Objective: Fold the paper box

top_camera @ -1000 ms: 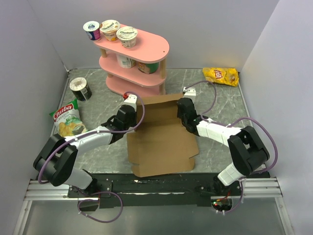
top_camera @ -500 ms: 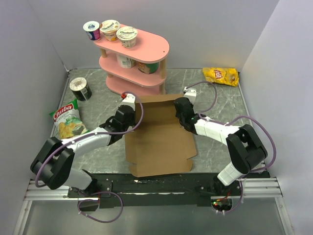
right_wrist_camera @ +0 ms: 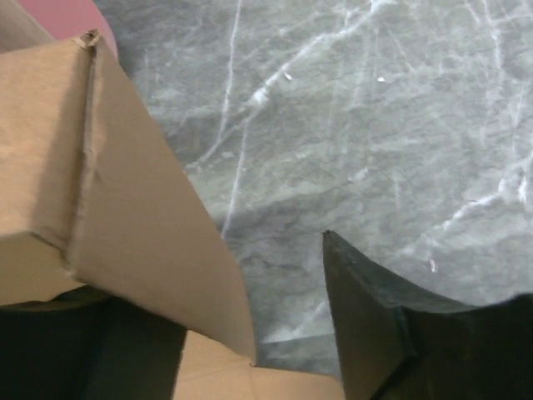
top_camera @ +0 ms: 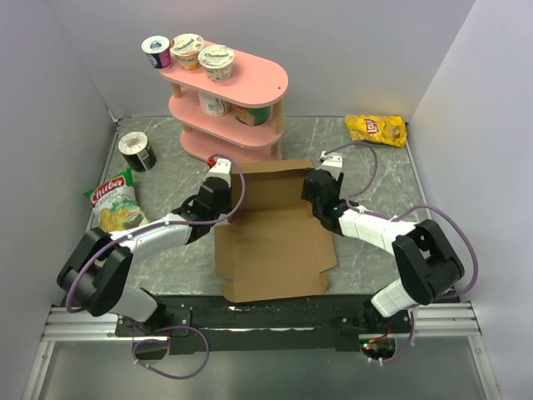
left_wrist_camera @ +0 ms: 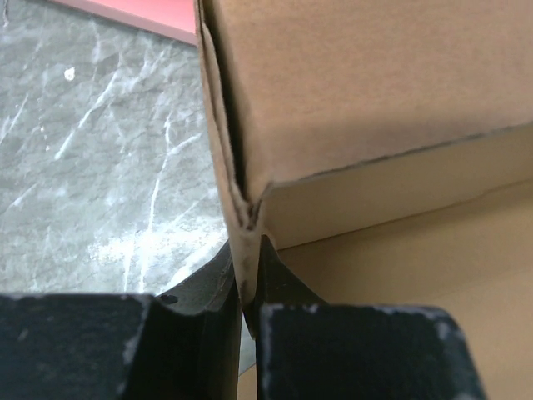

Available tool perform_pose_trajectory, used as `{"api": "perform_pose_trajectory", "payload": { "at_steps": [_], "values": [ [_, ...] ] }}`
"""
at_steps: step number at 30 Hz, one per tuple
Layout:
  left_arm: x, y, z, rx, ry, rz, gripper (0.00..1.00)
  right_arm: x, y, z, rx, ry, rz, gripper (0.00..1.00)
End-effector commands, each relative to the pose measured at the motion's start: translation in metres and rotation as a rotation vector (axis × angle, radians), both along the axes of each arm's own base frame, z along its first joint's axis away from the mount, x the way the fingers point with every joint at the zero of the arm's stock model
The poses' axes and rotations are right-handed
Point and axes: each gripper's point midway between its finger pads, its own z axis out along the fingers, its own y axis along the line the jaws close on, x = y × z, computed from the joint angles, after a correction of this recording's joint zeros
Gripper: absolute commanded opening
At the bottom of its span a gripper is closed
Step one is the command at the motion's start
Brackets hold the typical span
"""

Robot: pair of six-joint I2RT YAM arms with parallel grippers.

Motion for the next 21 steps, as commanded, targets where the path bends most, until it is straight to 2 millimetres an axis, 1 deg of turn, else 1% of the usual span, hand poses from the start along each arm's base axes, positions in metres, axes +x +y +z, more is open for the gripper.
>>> {"api": "perform_pose_trajectory", "payload": {
  "at_steps": [1, 2, 3, 4, 5, 6, 7, 8, 9, 10, 11, 12, 14, 15, 16, 17, 19, 20, 21],
  "values": [
    [0.015, 0.012, 0.008, 0.008, 0.015, 0.075, 0.11, -0.004, -0.023, 0.023, -0.037, -0.047, -0.041, 0.78],
    [0.016, 0.013, 0.008, 0.013, 0.021, 0.078, 0.11, -0.007, -0.017, 0.022, -0.023, -0.038, -0.007, 0.81],
    [0.02, 0.011, 0.013, 0.008, 0.019, 0.078, 0.11, -0.01, -0.014, 0.028, -0.013, -0.051, 0.017, 0.83],
    [0.022, 0.013, 0.008, 0.021, 0.038, 0.082, 0.11, -0.013, -0.009, 0.032, -0.003, -0.059, 0.047, 0.87],
    [0.021, 0.015, 0.005, 0.038, 0.062, 0.085, 0.11, -0.017, -0.006, 0.03, 0.006, -0.058, 0.081, 0.91],
    [0.025, 0.014, 0.011, 0.033, 0.055, 0.088, 0.11, -0.021, 0.004, 0.04, 0.032, -0.075, 0.151, 0.95],
    [0.025, 0.016, 0.003, 0.05, 0.083, 0.09, 0.11, -0.024, 0.011, 0.041, 0.041, -0.076, 0.195, 1.0],
    [0.024, 0.017, 0.001, 0.062, 0.103, 0.09, 0.11, -0.029, 0.014, 0.041, 0.045, -0.068, 0.224, 1.0],
    [0.028, 0.016, 0.001, 0.063, 0.11, 0.093, 0.11, -0.034, 0.021, 0.048, 0.064, -0.077, 0.277, 1.0],
    [0.029, 0.016, 0.001, 0.061, 0.119, 0.087, 0.11, -0.038, 0.025, 0.05, 0.067, -0.078, 0.312, 1.0],
    [0.03, 0.016, 0.001, 0.064, 0.13, 0.087, 0.11, -0.044, 0.028, 0.047, 0.062, -0.064, 0.338, 1.0],
    [0.033, 0.015, 0.003, 0.072, 0.138, 0.083, 0.1, -0.05, 0.036, 0.053, 0.079, -0.072, 0.403, 1.0],
    [0.035, 0.013, -0.001, 0.089, 0.163, 0.069, 0.1, -0.061, 0.046, 0.054, 0.082, -0.065, 0.491, 1.0],
    [0.037, 0.012, 0.0, 0.106, 0.176, 0.059, 0.09, -0.069, 0.049, 0.058, 0.088, -0.071, 0.526, 1.0],
    [0.038, 0.011, 0.0, 0.113, 0.182, 0.05, 0.09, -0.08, 0.063, 0.06, 0.112, -0.065, 0.62, 1.0],
    [0.038, 0.007, 0.0, 0.113, 0.195, 0.024, 0.09, -0.086, 0.062, 0.059, 0.095, -0.061, 0.649, 1.0],
    [0.039, 0.005, -0.001, 0.147, 0.227, -0.003, 0.09, -0.103, 0.072, 0.068, 0.117, -0.062, 0.752, 0.99],
    [0.041, 0.0, 0.004, 0.146, 0.229, -0.026, 0.08, -0.104, 0.072, 0.085, 0.106, -0.097, 0.766, 0.99],
    [0.037, 0.0, -0.002, 0.168, 0.261, -0.043, 0.08, -0.106, 0.067, 0.083, 0.089, -0.058, 0.75, 0.99]
  ]
}}
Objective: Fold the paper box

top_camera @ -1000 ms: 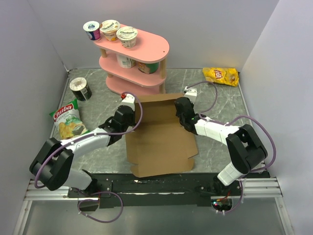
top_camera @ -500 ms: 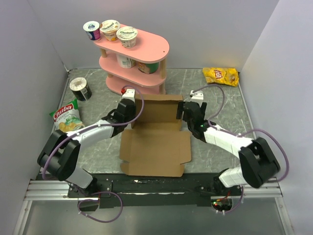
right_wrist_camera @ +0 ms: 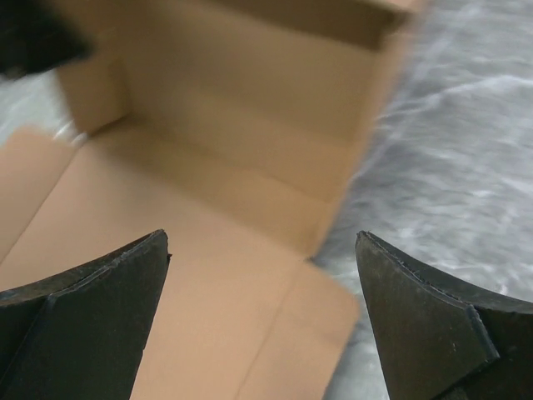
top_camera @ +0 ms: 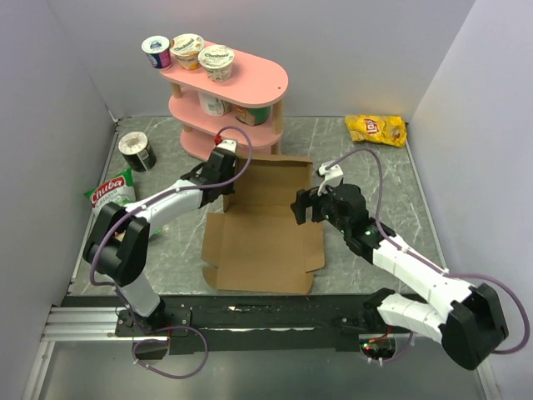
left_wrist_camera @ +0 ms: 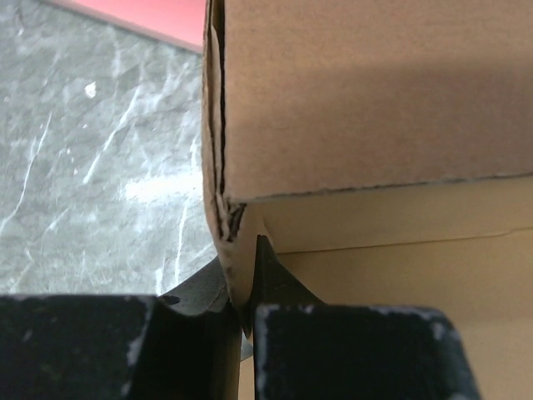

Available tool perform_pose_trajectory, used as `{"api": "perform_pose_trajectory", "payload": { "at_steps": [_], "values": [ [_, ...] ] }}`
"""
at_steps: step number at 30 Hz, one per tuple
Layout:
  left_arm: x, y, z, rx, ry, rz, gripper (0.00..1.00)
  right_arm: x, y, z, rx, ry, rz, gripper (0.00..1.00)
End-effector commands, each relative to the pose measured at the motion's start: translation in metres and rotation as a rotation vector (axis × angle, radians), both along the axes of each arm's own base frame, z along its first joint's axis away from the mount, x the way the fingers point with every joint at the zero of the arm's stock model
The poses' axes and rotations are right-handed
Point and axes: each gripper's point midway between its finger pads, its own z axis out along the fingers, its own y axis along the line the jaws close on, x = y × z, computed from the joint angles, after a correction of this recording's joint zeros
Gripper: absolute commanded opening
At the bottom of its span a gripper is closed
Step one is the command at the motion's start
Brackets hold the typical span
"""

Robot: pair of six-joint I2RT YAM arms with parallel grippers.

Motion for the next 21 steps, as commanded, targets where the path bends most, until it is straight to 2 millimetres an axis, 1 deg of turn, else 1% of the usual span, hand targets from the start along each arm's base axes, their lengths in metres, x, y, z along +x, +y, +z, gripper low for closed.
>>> {"api": "perform_pose_trajectory", "payload": {
  "at_steps": [1, 2, 3, 4, 5, 6, 7, 8, 9, 10, 11, 12, 14, 15, 18, 20, 21],
  "values": [
    [-0.007, -0.008, 0.001, 0.055, 0.091, -0.106, 0.07, -0.015, 0.009, 0.044, -0.022, -0.048, 0.12, 0.99],
    [-0.008, -0.014, 0.004, 0.04, 0.1, -0.138, 0.07, -0.012, 0.007, 0.055, -0.034, -0.062, 0.112, 0.98],
    [-0.01, -0.014, 0.002, 0.048, 0.115, -0.151, 0.07, -0.009, 0.006, 0.059, -0.052, -0.056, 0.104, 0.98],
    [-0.014, -0.014, 0.002, 0.054, 0.136, -0.164, 0.07, -0.005, 0.007, 0.08, -0.058, -0.073, 0.104, 0.98],
    [-0.016, -0.018, 0.005, 0.047, 0.142, -0.189, 0.08, 0.0, 0.009, 0.078, -0.098, -0.052, 0.116, 0.97],
    [-0.021, -0.021, 0.007, 0.044, 0.152, -0.226, 0.08, 0.004, 0.011, 0.083, -0.101, -0.043, 0.115, 0.97],
    [-0.026, -0.023, 0.007, 0.044, 0.171, -0.249, 0.08, 0.008, 0.012, 0.097, -0.126, -0.05, 0.133, 0.97],
    [-0.028, -0.027, 0.01, 0.048, 0.173, -0.277, 0.08, 0.015, 0.017, 0.087, -0.165, -0.017, 0.151, 0.96],
    [-0.034, -0.033, 0.009, 0.041, 0.193, -0.308, 0.08, 0.02, 0.017, 0.087, -0.178, -0.008, 0.151, 0.96],
    [-0.038, -0.036, 0.009, 0.042, 0.208, -0.325, 0.08, 0.026, 0.02, 0.096, -0.18, -0.016, 0.153, 0.95],
    [-0.044, -0.036, 0.008, 0.056, 0.24, -0.343, 0.08, 0.033, 0.021, 0.083, -0.202, 0.021, 0.15, 0.93],
    [-0.05, -0.041, 0.004, 0.069, 0.259, -0.364, 0.08, 0.034, 0.026, 0.084, -0.196, 0.023, 0.171, 0.92],
    [-0.06, -0.042, -0.003, 0.091, 0.303, -0.392, 0.08, 0.038, 0.036, 0.08, -0.193, 0.02, 0.226, 0.9],
    [-0.065, -0.044, -0.006, 0.096, 0.32, -0.403, 0.08, 0.036, 0.042, 0.077, -0.182, 0.028, 0.262, 0.89],
    [-0.074, -0.047, -0.009, 0.116, 0.342, -0.418, 0.09, 0.035, 0.049, 0.065, -0.19, 0.052, 0.316, 0.87],
    [-0.076, -0.047, -0.009, 0.126, 0.343, -0.422, 0.09, 0.031, 0.053, 0.054, -0.189, 0.071, 0.352, 0.86],
    [-0.078, -0.047, -0.008, 0.132, 0.346, -0.425, 0.09, 0.03, 0.055, 0.052, -0.185, 0.07, 0.365, 0.85]
  ]
}}
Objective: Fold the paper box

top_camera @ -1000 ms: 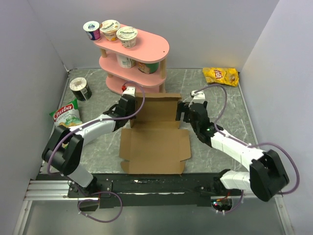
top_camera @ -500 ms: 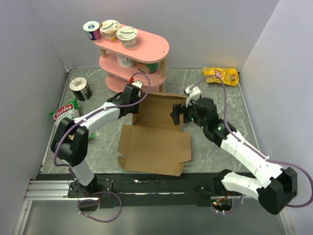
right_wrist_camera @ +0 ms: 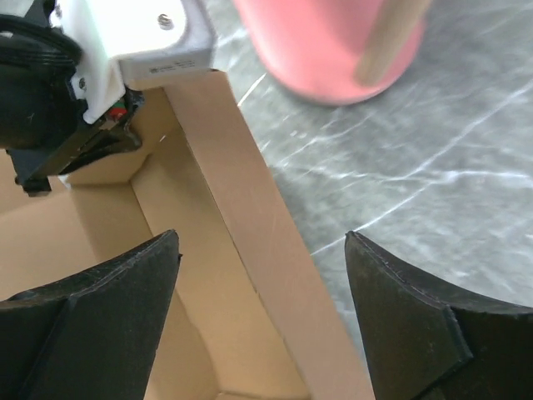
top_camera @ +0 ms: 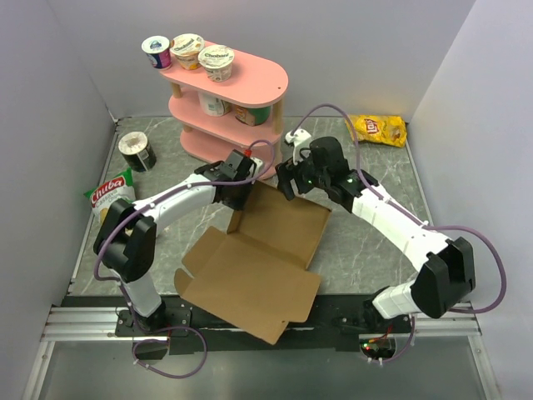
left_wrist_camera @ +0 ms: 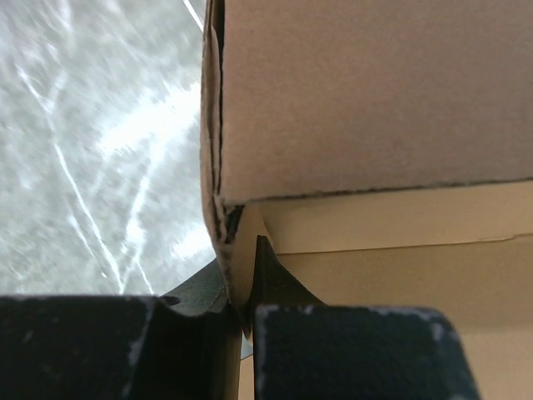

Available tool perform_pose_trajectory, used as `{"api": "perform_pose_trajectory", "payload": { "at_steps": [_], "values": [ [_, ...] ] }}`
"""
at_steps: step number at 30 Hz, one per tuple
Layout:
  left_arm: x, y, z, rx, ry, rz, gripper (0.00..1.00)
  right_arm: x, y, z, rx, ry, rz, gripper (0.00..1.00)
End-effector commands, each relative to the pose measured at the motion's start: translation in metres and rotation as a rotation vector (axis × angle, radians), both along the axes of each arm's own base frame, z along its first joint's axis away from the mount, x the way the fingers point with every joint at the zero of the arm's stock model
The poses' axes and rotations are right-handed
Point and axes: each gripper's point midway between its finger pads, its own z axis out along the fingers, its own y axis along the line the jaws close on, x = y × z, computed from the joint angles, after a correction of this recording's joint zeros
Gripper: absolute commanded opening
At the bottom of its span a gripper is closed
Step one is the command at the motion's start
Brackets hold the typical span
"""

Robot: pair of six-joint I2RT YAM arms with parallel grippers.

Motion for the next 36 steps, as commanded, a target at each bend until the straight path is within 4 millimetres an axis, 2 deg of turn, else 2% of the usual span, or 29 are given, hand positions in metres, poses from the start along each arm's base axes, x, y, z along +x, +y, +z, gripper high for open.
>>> {"api": "perform_pose_trajectory", "payload": {
  "at_steps": [1, 8, 11, 14, 18, 19, 22, 23, 25, 26, 28, 29, 31, 36],
  "values": [
    [-0.013, 0.0, 0.005, 0.041, 0.03, -0.054, 0.09, -0.012, 0.011, -0.005, 0.021, 0.01, 0.118, 0.85],
    [-0.014, -0.002, 0.013, 0.042, 0.018, -0.055, 0.09, -0.027, 0.017, -0.033, 0.043, 0.059, 0.178, 0.8],
    [-0.013, -0.005, 0.016, 0.041, 0.003, -0.059, 0.09, -0.025, 0.012, -0.048, 0.021, 0.064, 0.149, 0.78],
    [-0.013, -0.007, 0.017, 0.042, -0.007, -0.061, 0.09, -0.02, 0.008, -0.056, 0.006, 0.047, 0.123, 0.71],
    [-0.008, -0.008, 0.023, 0.049, -0.038, -0.044, 0.12, -0.015, 0.0, -0.06, -0.006, 0.026, 0.07, 0.54],
    [-0.003, -0.005, 0.028, 0.058, -0.064, -0.023, 0.16, -0.015, -0.001, -0.061, -0.003, 0.03, 0.053, 0.51],
    [0.012, -0.006, 0.049, 0.045, -0.14, 0.021, 0.36, -0.01, -0.007, -0.067, -0.016, 0.043, -0.003, 0.42],
    [0.016, -0.007, 0.057, 0.035, -0.164, 0.031, 0.54, -0.01, -0.009, -0.07, -0.021, 0.049, -0.012, 0.42],
    [0.027, -0.014, 0.078, 0.002, -0.217, 0.038, 0.67, -0.011, -0.011, -0.079, -0.024, 0.074, -0.037, 0.4],
    [0.03, -0.016, 0.087, -0.011, -0.238, 0.042, 0.76, -0.012, -0.011, -0.083, -0.023, 0.083, -0.041, 0.36],
    [0.038, -0.022, 0.108, -0.044, -0.284, 0.037, 0.82, -0.015, -0.015, -0.09, -0.011, 0.096, -0.069, 0.31],
    [0.04, -0.024, 0.115, -0.055, -0.296, 0.032, 0.88, -0.016, -0.016, -0.093, -0.009, 0.102, -0.079, 0.29],
    [0.044, -0.027, 0.132, -0.073, -0.325, 0.022, 0.92, -0.02, -0.018, -0.1, 0.002, 0.124, -0.103, 0.29],
    [0.04, -0.027, 0.143, -0.069, -0.331, -0.011, 0.96, -0.021, -0.034, -0.114, -0.016, 0.151, -0.206, 0.29]
  ]
}}
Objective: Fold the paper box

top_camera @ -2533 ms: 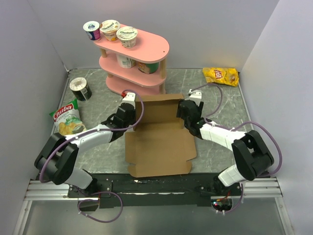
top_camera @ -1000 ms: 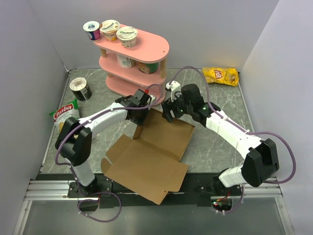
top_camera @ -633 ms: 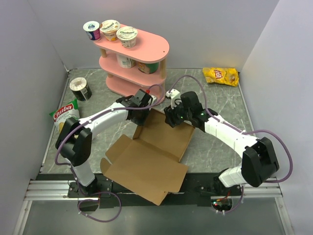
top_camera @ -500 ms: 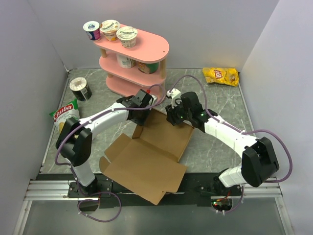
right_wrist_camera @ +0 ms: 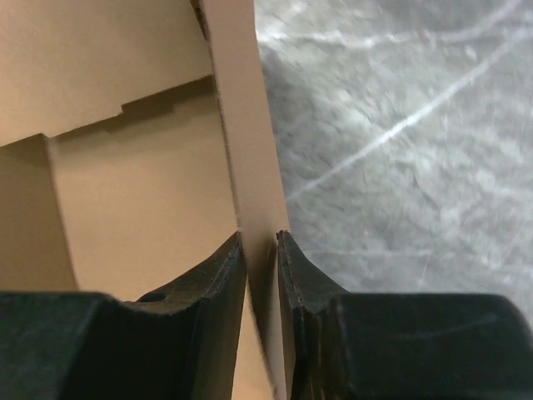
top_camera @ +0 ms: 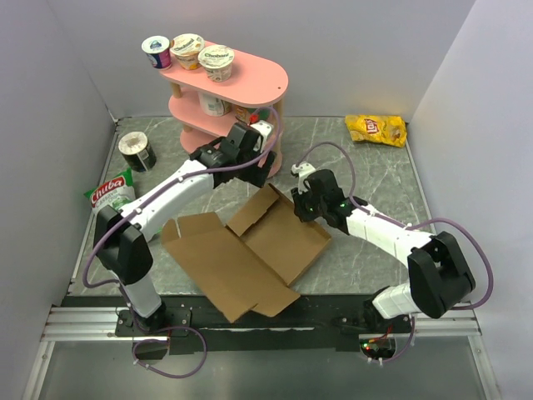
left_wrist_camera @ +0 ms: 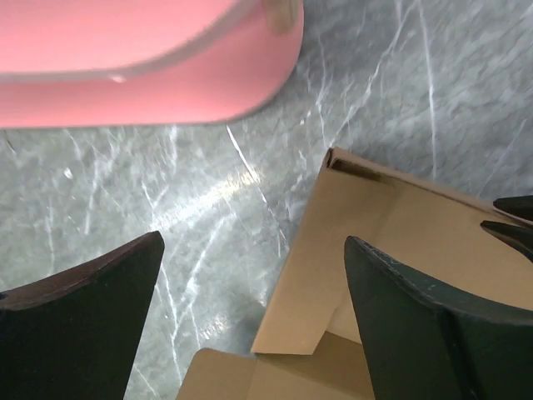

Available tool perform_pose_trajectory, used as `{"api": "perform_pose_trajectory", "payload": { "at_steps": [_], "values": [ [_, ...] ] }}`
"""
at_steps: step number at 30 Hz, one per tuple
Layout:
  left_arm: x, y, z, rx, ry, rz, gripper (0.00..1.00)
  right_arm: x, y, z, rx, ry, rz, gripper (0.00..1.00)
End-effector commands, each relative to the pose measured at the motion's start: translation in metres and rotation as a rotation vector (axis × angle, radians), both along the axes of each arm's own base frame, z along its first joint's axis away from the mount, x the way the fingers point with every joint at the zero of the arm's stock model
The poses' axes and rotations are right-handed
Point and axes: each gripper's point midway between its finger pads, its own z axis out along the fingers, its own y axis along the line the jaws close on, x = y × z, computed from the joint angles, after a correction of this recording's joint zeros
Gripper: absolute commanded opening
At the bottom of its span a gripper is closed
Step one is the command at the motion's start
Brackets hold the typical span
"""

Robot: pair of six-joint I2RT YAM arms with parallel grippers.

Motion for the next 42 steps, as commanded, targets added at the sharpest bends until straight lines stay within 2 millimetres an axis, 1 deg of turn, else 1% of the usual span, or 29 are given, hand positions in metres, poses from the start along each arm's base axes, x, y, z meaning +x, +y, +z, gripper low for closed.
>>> {"api": "perform_pose_trajectory", "payload": {
  "at_steps": [1, 2, 3, 4, 5, 7, 8, 9, 10, 13, 15, 16, 18, 21, 22, 23, 24, 27, 28, 30, 34, 37, 38, 39, 40, 41, 42],
  "values": [
    [-0.005, 0.001, 0.033, -0.012, -0.06, -0.055, 0.97, 0.012, -0.008, 0.009, 0.042, -0.047, -0.115, 0.3],
    [-0.006, 0.0, 0.031, -0.012, -0.058, -0.073, 0.97, 0.012, -0.008, 0.007, 0.045, -0.048, -0.111, 0.31],
    [-0.01, -0.006, 0.028, -0.026, -0.04, -0.117, 0.98, 0.008, -0.007, 0.003, 0.047, -0.041, -0.098, 0.32],
    [-0.012, -0.007, 0.019, -0.021, -0.021, -0.145, 0.98, 0.009, -0.007, 0.002, 0.049, -0.047, -0.092, 0.32],
    [-0.009, -0.006, 0.017, -0.037, -0.019, -0.149, 0.97, 0.009, -0.007, 0.001, 0.048, -0.05, -0.085, 0.32],
    [-0.013, -0.011, 0.007, -0.073, 0.025, -0.188, 0.96, 0.011, -0.007, -0.001, 0.039, -0.052, -0.081, 0.32],
    [-0.012, -0.01, 0.002, -0.086, 0.043, -0.199, 0.96, 0.011, -0.006, -0.001, 0.038, -0.053, -0.077, 0.31],
    [-0.01, -0.014, 0.001, -0.109, 0.038, -0.213, 0.95, 0.011, -0.006, -0.001, 0.04, -0.058, -0.072, 0.31],
    [-0.014, -0.015, -0.009, -0.097, 0.05, -0.267, 0.95, 0.012, -0.006, 0.002, 0.043, -0.068, -0.07, 0.3],
    [-0.017, -0.014, -0.024, -0.089, 0.088, -0.272, 0.94, 0.013, -0.005, 0.007, 0.053, -0.103, -0.06, 0.22],
    [-0.022, -0.012, -0.037, -0.081, 0.119, -0.275, 0.94, 0.014, -0.006, 0.008, 0.045, -0.117, -0.05, 0.21],
    [-0.022, -0.012, -0.036, -0.091, 0.109, -0.274, 0.94, 0.015, -0.006, 0.006, 0.038, -0.111, -0.053, 0.21],
    [-0.026, -0.01, -0.043, -0.09, 0.121, -0.273, 0.94, 0.017, -0.004, 0.006, 0.037, -0.11, -0.046, 0.22],
    [-0.027, -0.007, -0.047, -0.091, 0.13, -0.265, 0.94, 0.02, 0.0, 0.005, 0.039, -0.102, -0.036, 0.25],
    [-0.028, -0.007, -0.048, -0.091, 0.132, -0.262, 0.94, 0.019, 0.0, -0.002, 0.025, -0.074, -0.033, 0.26],
    [-0.028, -0.005, -0.048, -0.094, 0.13, -0.26, 0.94, 0.022, 0.002, 0.0, 0.026, -0.072, -0.032, 0.27],
    [-0.029, -0.005, -0.049, -0.099, 0.133, -0.261, 0.94, 0.022, 0.002, -0.005, 0.016, -0.056, -0.036, 0.27],
    [-0.031, -0.004, -0.047, -0.11, 0.132, -0.263, 0.94, 0.025, 0.0, -0.007, 0.003, -0.044, -0.058, 0.28],
    [-0.031, -0.003, -0.044, -0.116, 0.124, -0.26, 0.94, 0.026, 0.0, -0.009, -0.005, -0.039, -0.065, 0.29],
    [-0.032, -0.001, -0.043, -0.123, 0.118, -0.257, 0.94, 0.029, -0.003, -0.009, -0.018, -0.039, -0.081, 0.31],
    [-0.032, 0.003, -0.038, -0.139, 0.104, -0.254, 0.94, 0.025, -0.004, -0.001, -0.011, -0.05, -0.069, 0.36],
    [-0.034, 0.005, -0.041, -0.156, 0.123, -0.226, 0.94, 0.021, -0.005, 0.012, 0.0, -0.058, -0.061, 0.42],
    [-0.034, 0.005, -0.042, -0.155, 0.124, -0.222, 0.94, 0.02, -0.004, 0.015, 0.003, -0.062, -0.06, 0.46],
    [-0.035, 0.007, -0.046, -0.151, 0.13, -0.218, 0.94, 0.018, -0.006, 0.02, 0.003, -0.064, -0.061, 0.49],
    [-0.035, 0.007, -0.045, -0.154, 0.121, -0.218, 0.94, 0.017, -0.007, 0.023, 0.003, -0.067, -0.062, 0.51],
    [-0.034, 0.008, -0.043, -0.153, 0.113, -0.214, 0.95, 0.018, -0.007, 0.026, 0.002, -0.07, -0.062, 0.56],
    [-0.034, 0.008, -0.044, -0.153, 0.111, -0.213, 0.95, 0.019, -0.008, 0.024, -0.003, -0.06, -0.06, 0.59]
  ]
}}
